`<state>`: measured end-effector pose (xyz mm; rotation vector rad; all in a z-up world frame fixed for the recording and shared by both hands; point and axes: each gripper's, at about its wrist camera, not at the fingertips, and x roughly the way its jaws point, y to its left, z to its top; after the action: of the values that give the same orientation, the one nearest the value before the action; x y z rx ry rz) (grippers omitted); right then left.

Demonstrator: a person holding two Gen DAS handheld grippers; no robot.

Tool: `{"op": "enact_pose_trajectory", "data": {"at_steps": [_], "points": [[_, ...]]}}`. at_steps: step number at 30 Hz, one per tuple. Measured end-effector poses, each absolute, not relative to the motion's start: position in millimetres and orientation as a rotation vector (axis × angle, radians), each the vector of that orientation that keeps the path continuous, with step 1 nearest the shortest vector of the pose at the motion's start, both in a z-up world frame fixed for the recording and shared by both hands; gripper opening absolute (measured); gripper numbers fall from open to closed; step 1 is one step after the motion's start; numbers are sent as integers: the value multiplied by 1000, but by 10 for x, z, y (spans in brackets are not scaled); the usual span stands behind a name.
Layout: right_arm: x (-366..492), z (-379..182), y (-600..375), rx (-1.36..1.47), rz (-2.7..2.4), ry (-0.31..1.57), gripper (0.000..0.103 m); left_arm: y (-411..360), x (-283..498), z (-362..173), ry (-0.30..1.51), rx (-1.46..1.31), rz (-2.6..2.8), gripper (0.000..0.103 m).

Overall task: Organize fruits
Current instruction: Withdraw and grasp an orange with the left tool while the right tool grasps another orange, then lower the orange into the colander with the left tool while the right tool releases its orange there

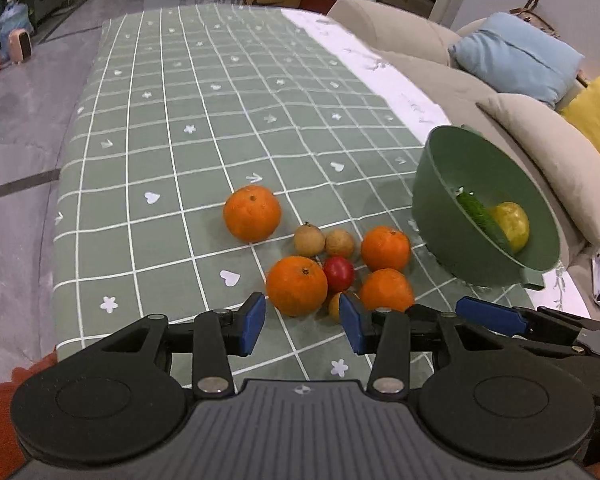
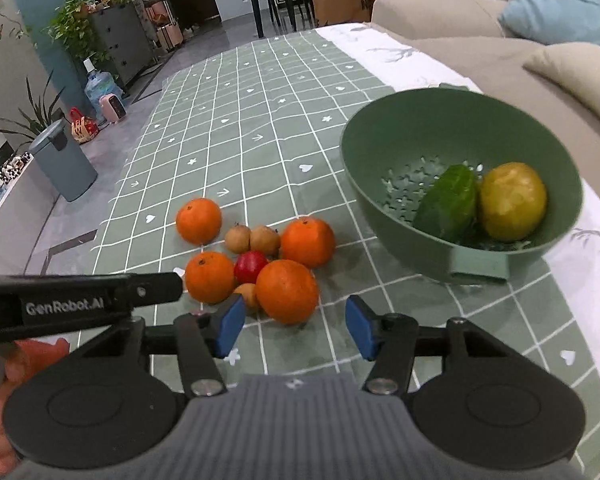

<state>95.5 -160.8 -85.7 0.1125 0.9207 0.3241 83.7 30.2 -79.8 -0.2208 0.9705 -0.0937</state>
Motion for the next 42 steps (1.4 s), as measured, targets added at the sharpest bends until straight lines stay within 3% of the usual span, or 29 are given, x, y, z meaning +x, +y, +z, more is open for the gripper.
{"op": "enact_pose_trajectory", "data": {"at_steps": [19, 26, 42], "points": [[1332, -1234, -1734, 335, 358, 1015, 51, 425, 1199, -1124, 1050, -365, -103, 55], [1339, -1253, -1708, 369, 383, 1025, 41, 421, 1195, -1171, 1062, -377, -90, 49], [975, -739, -1894, 239, 366, 940, 39, 247, 907, -550, 979, -315, -138, 49]]}}
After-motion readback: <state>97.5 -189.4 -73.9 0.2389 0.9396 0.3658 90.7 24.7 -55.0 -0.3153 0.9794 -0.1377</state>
